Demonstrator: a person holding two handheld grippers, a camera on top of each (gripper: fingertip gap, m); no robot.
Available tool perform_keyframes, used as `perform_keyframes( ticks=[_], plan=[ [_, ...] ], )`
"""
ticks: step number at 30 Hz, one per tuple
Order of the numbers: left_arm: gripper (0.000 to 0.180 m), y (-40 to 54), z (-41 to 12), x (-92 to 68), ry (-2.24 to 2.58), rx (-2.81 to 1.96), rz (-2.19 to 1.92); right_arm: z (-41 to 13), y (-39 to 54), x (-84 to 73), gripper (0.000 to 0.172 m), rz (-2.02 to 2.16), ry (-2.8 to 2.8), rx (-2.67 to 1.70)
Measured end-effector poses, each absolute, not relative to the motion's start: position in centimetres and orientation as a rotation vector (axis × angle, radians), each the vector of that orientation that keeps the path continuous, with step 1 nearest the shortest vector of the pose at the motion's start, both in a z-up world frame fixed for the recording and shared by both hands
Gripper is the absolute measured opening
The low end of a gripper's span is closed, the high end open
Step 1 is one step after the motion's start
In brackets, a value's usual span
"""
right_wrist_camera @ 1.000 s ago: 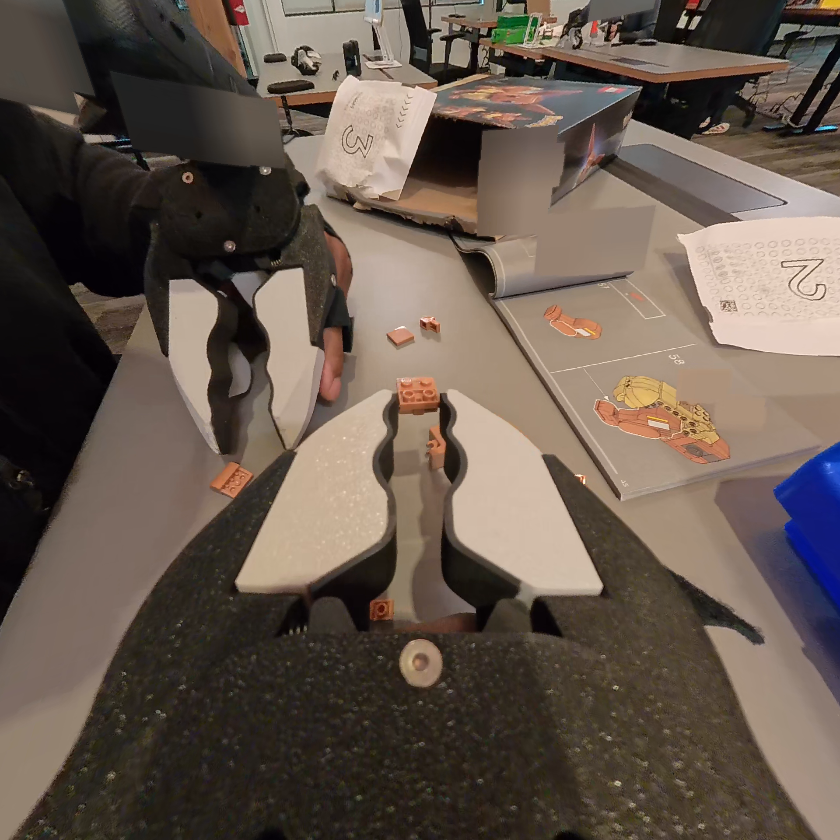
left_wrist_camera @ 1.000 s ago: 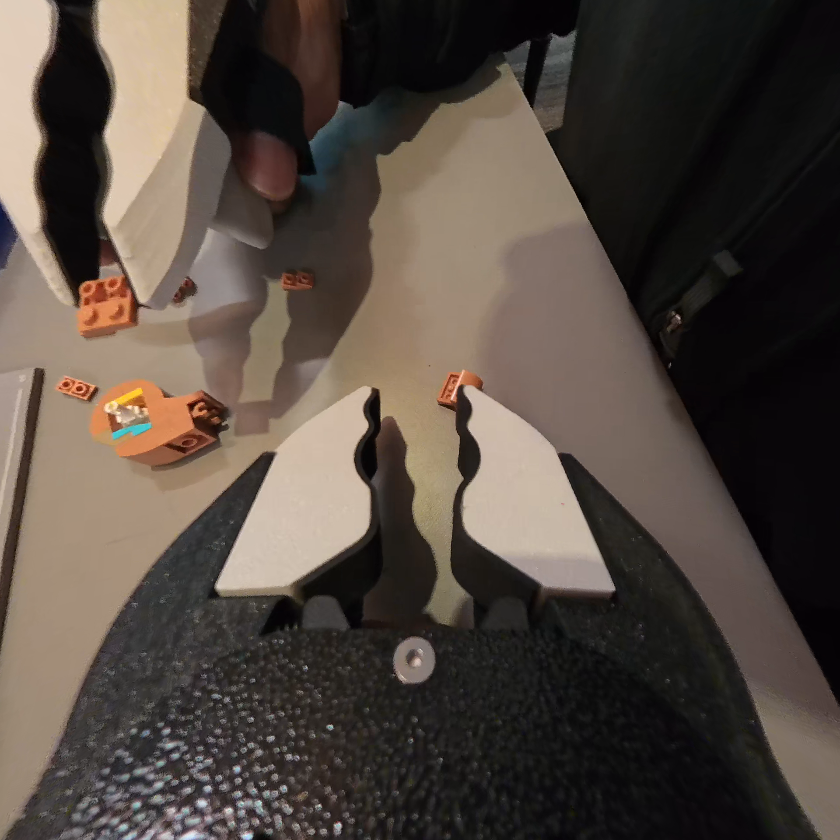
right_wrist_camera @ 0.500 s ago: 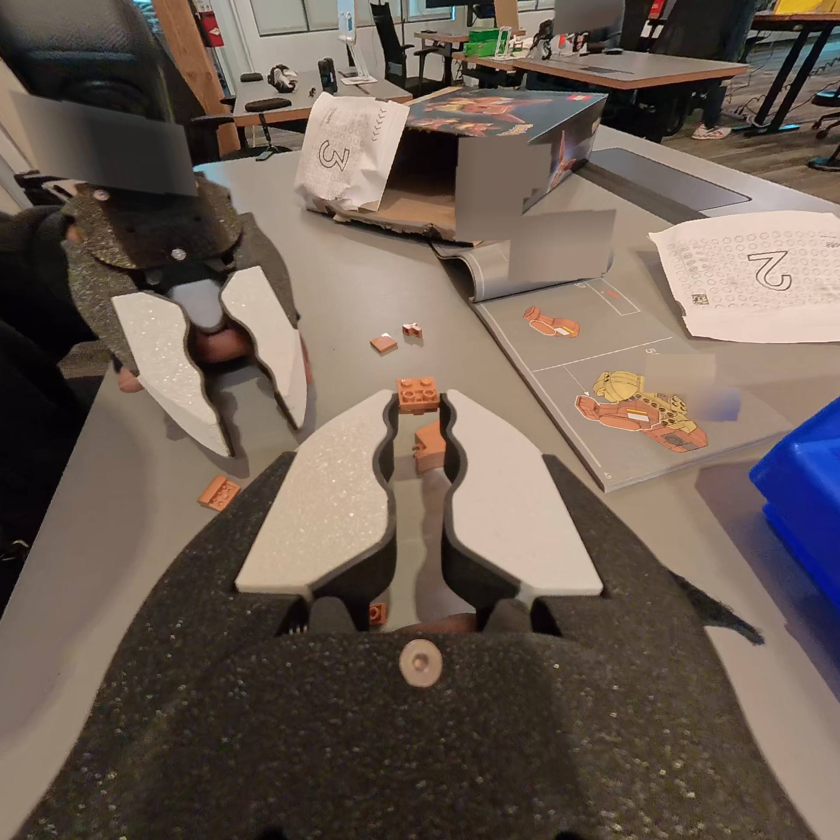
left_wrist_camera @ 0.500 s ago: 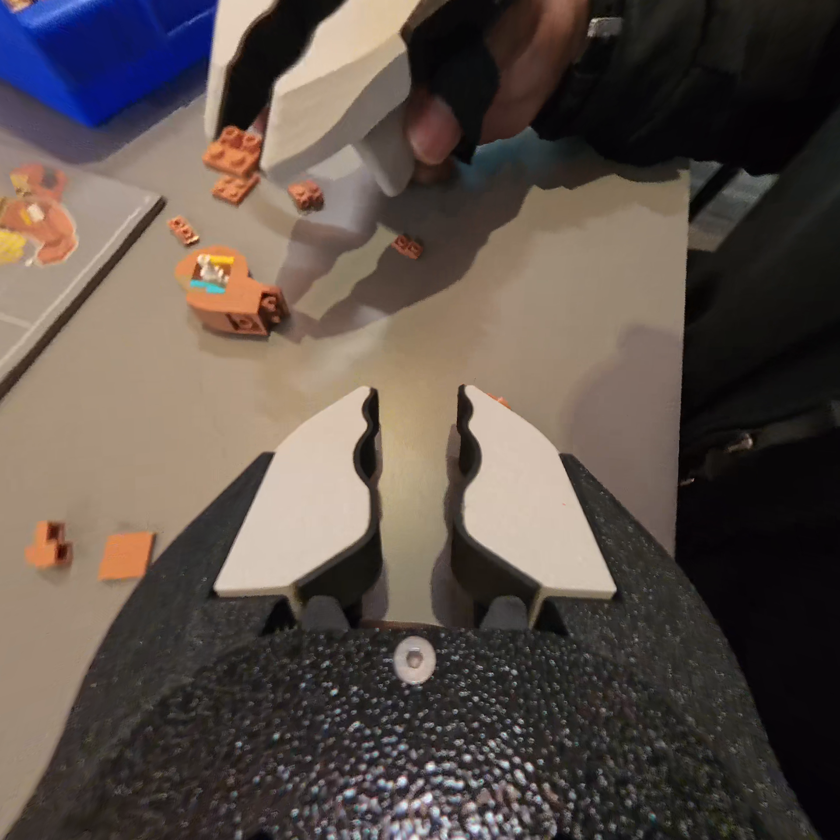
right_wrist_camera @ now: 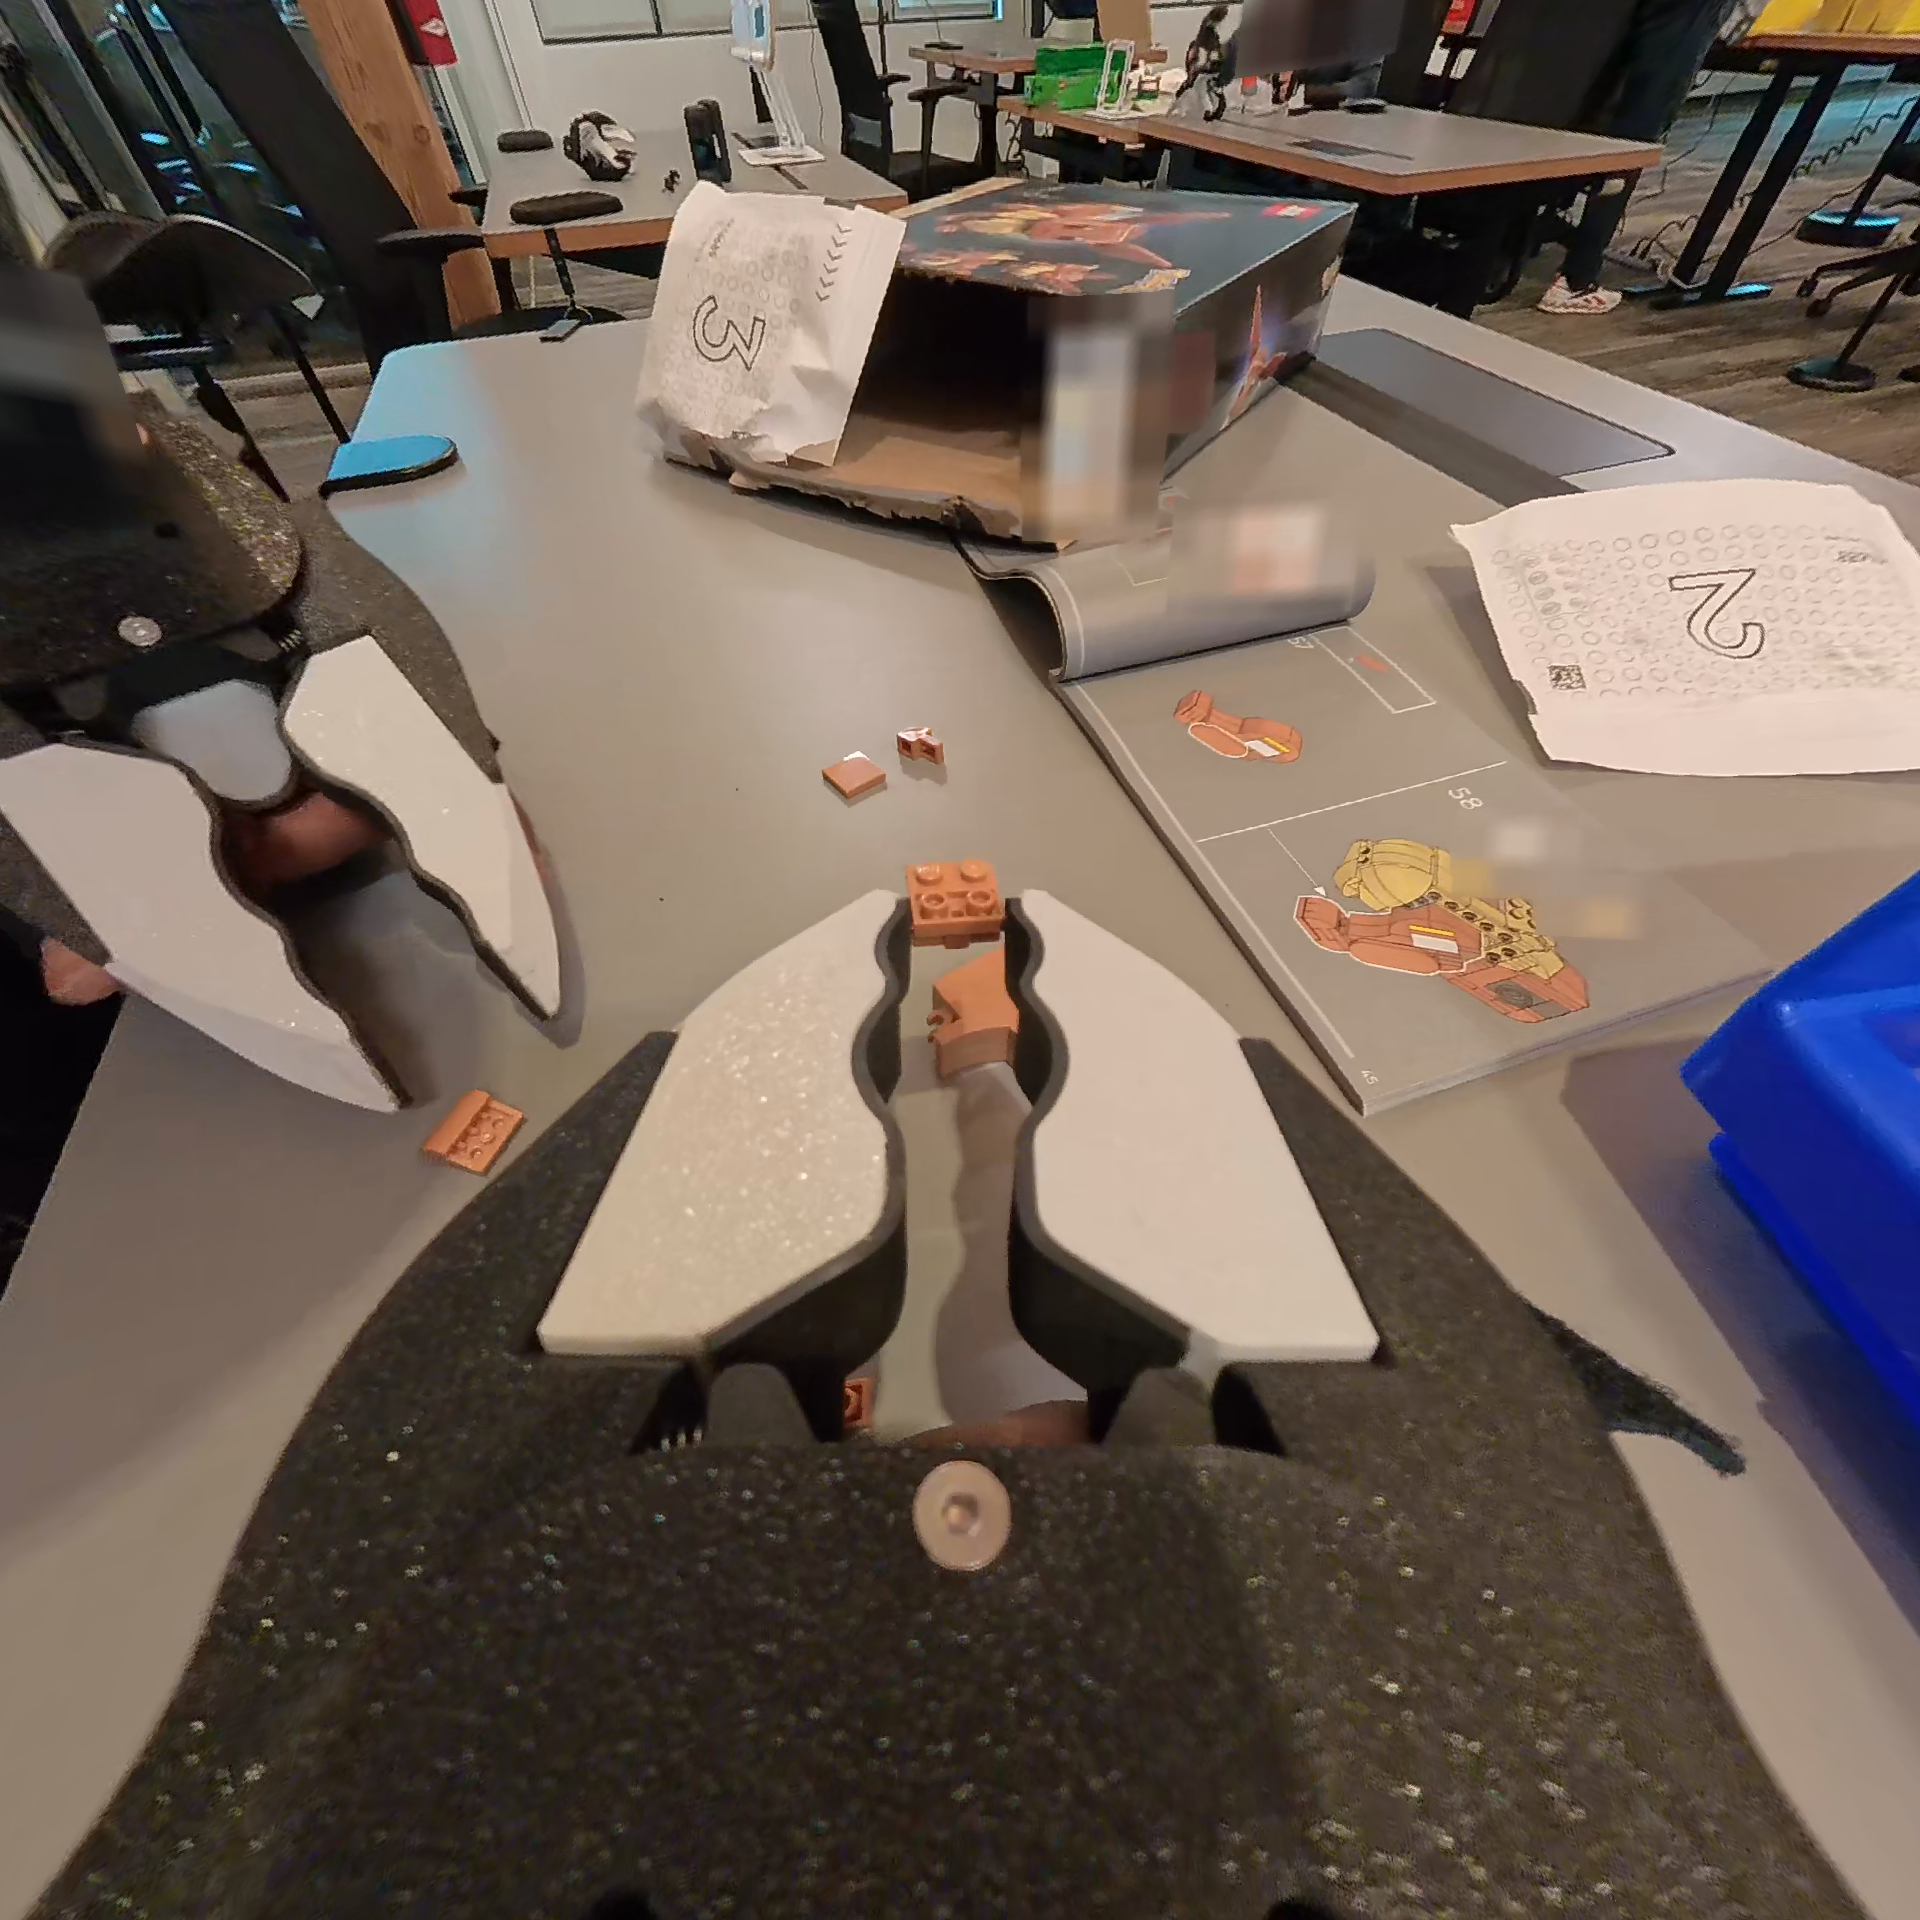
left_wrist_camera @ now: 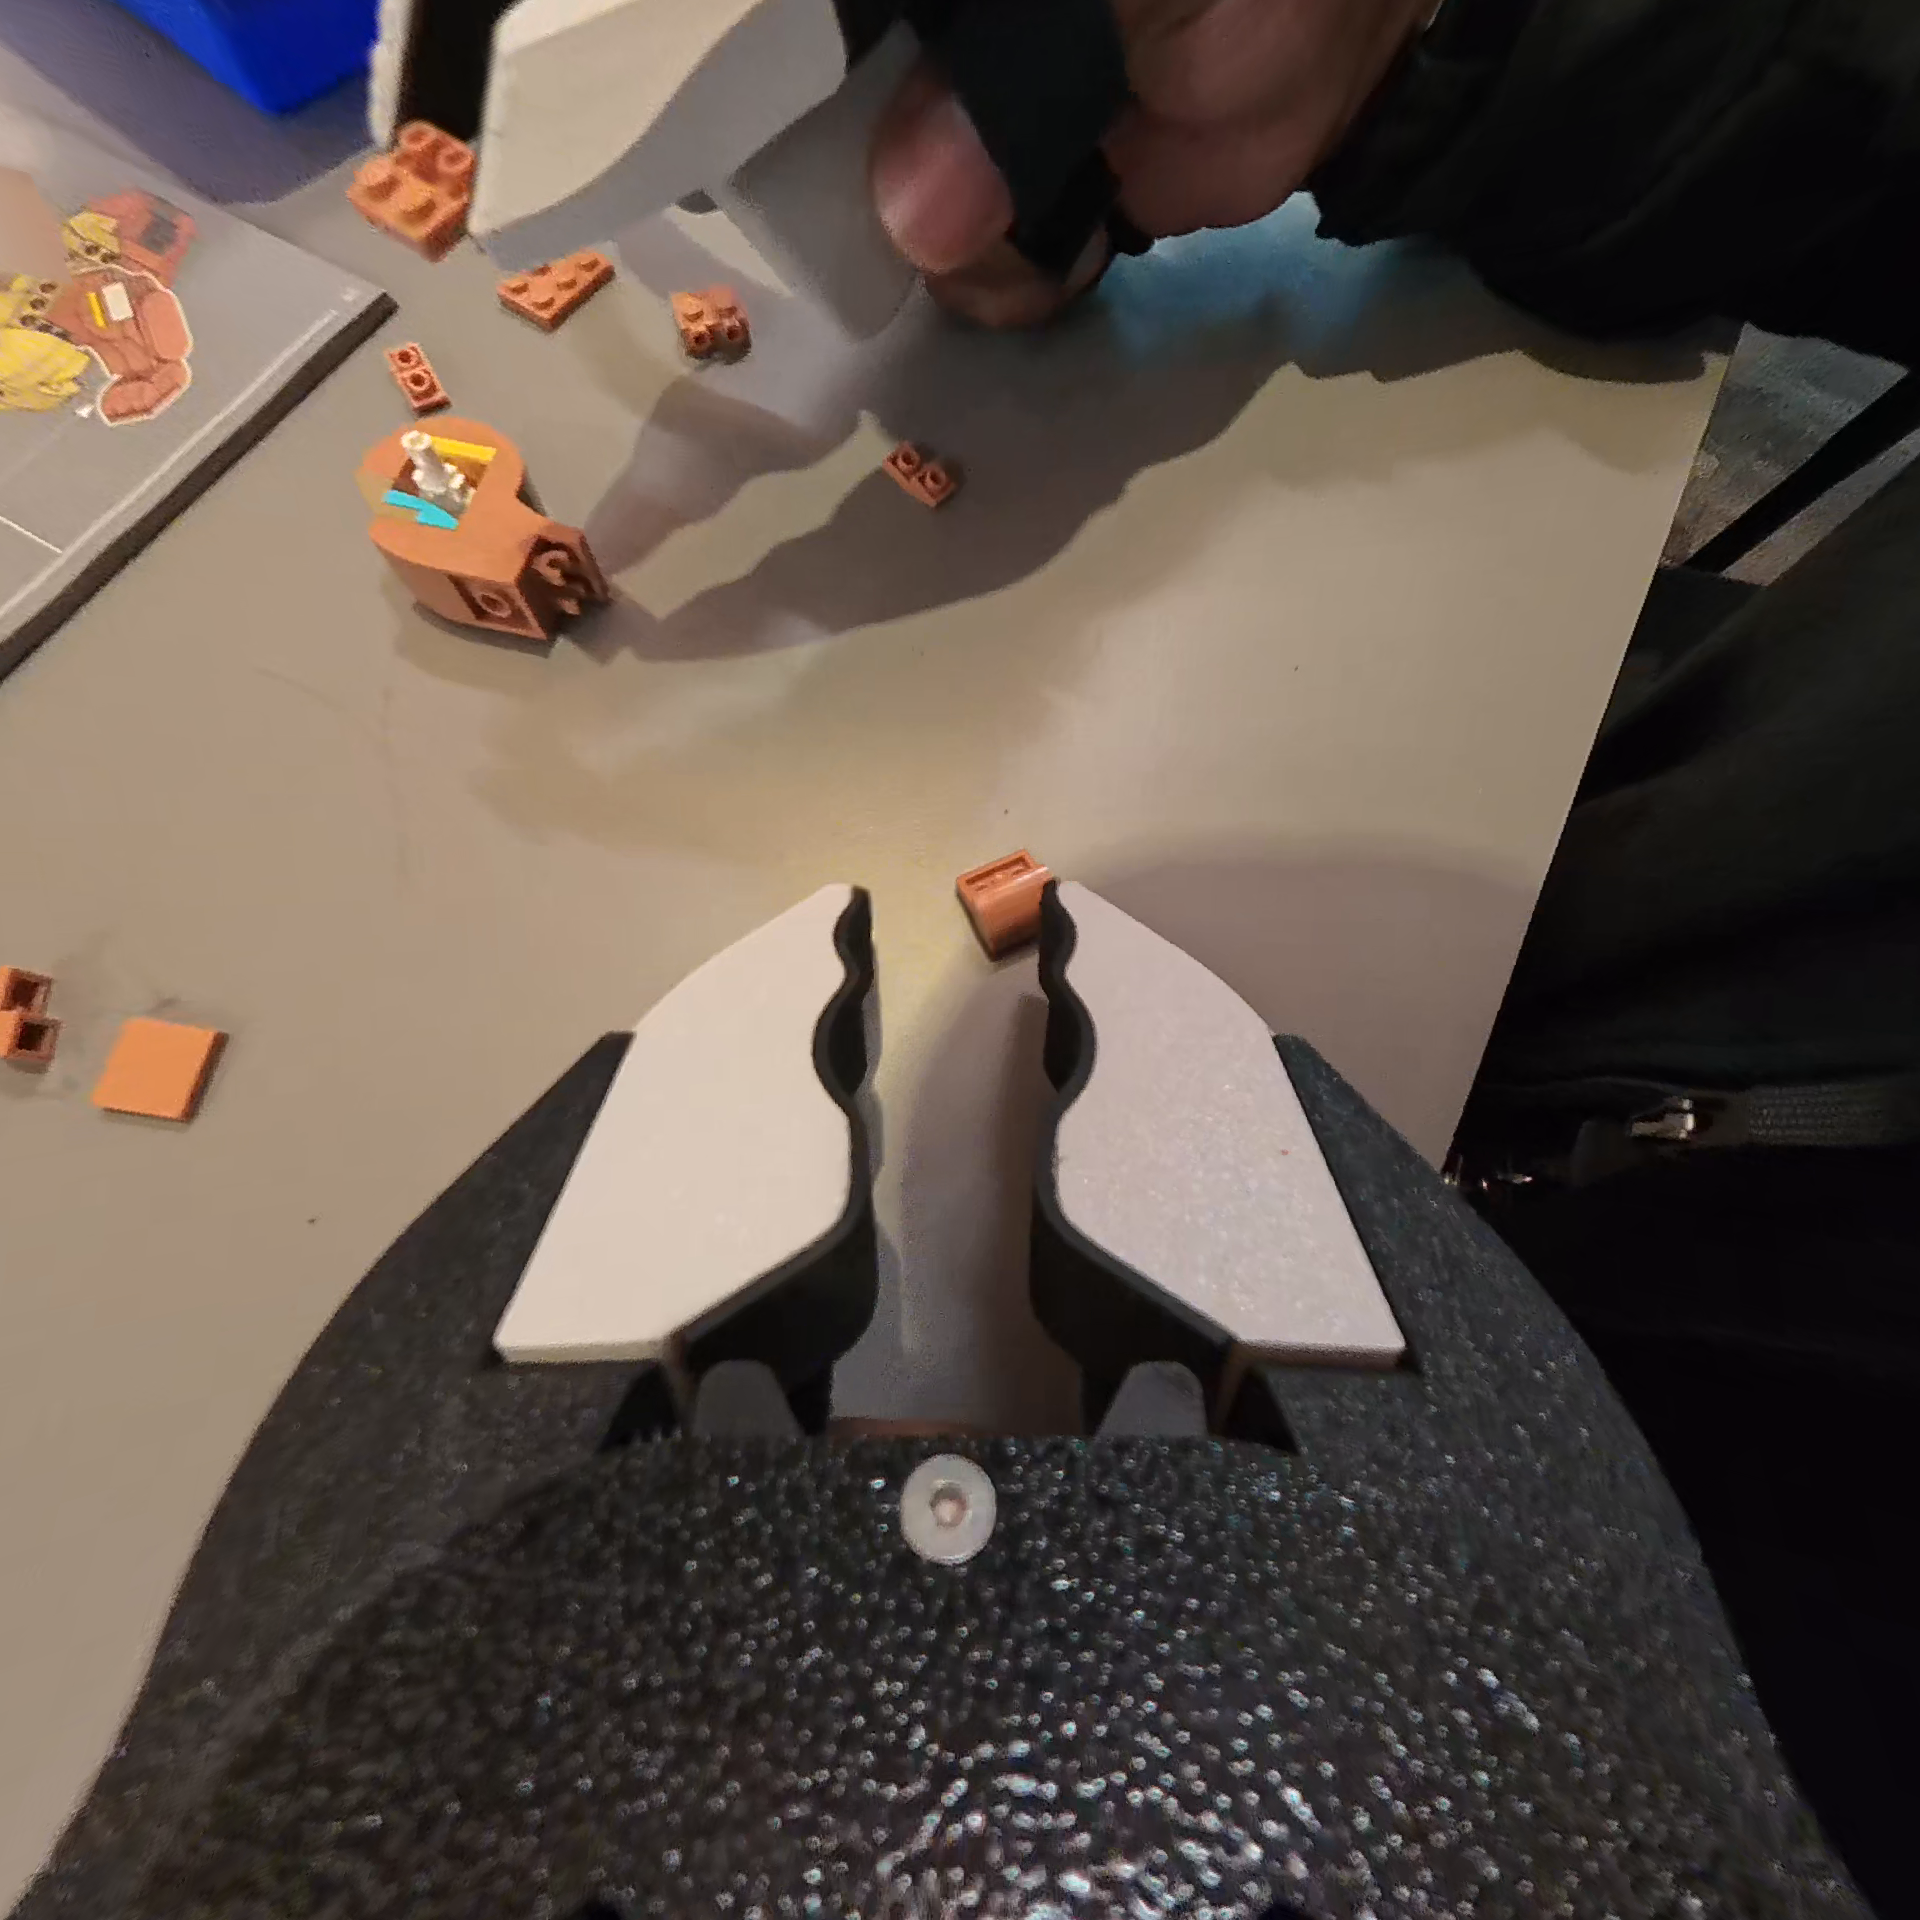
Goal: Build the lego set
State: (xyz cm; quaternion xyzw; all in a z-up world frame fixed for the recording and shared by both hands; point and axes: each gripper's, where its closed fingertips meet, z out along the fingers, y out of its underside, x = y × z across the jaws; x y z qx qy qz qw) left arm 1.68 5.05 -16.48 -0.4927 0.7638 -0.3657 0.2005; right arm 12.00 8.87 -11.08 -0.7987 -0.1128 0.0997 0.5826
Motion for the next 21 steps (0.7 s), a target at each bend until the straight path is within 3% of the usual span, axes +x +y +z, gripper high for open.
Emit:
perform_keyframes(
  ticks=[12, 21],
  plan=[
    [0.019, 4.7, -17.8, 1.9, 2.170, -1.316, -0.795, -11.3, 8.8, 11.6, 0.017, 0.232, -0.286, -1.875],
    [0.018, 4.6, -17.8, 2.7, 2.179, -1.289, -0.869, -11.4, 8.6, 11.1, 0.017, 0.249, -0.321, -1.881]
  ],
)
